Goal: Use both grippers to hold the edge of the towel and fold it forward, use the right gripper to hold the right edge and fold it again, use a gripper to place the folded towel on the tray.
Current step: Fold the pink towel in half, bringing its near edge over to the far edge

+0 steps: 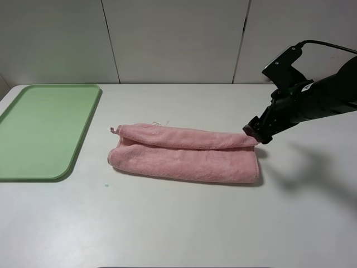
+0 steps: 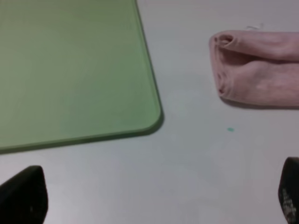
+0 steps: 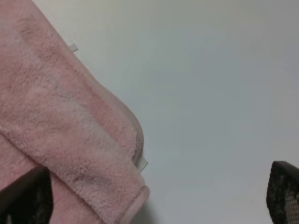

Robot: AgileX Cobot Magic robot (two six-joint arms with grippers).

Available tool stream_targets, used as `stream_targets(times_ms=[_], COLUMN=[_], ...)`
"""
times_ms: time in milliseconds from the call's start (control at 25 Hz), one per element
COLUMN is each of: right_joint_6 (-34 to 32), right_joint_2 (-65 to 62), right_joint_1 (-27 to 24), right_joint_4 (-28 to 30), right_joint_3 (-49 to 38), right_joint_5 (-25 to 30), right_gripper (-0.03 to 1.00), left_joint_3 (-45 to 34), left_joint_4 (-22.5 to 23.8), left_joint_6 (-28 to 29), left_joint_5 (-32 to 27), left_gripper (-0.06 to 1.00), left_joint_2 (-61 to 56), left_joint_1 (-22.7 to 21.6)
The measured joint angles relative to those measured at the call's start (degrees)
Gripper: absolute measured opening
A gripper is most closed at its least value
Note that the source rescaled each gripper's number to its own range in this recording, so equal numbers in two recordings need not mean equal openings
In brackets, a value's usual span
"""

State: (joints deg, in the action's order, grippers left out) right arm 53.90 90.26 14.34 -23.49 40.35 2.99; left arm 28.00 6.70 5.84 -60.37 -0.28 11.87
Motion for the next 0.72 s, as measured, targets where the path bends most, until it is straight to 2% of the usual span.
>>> stream_targets(times_ms=[200, 720], right_joint_6=[0.00, 0.00], right_joint_2=[0.00, 0.00], right_joint_1=[0.00, 0.15], right_joint_4=[0.00, 0.00], right_joint_3=[0.00, 0.00], right_joint_5=[-0.94, -1.05], right_gripper=[1.00, 1.00], left_joint_3=[0.00, 0.00], left_joint_4=[-0.70, -0.70], left_joint_6=[-0.81, -0.93], left_joint_5=[0.00, 0.00], left_gripper=[1.00, 1.00], left_joint_2=[-0.08, -0.08], left_joint_1=[-1.90, -1.96])
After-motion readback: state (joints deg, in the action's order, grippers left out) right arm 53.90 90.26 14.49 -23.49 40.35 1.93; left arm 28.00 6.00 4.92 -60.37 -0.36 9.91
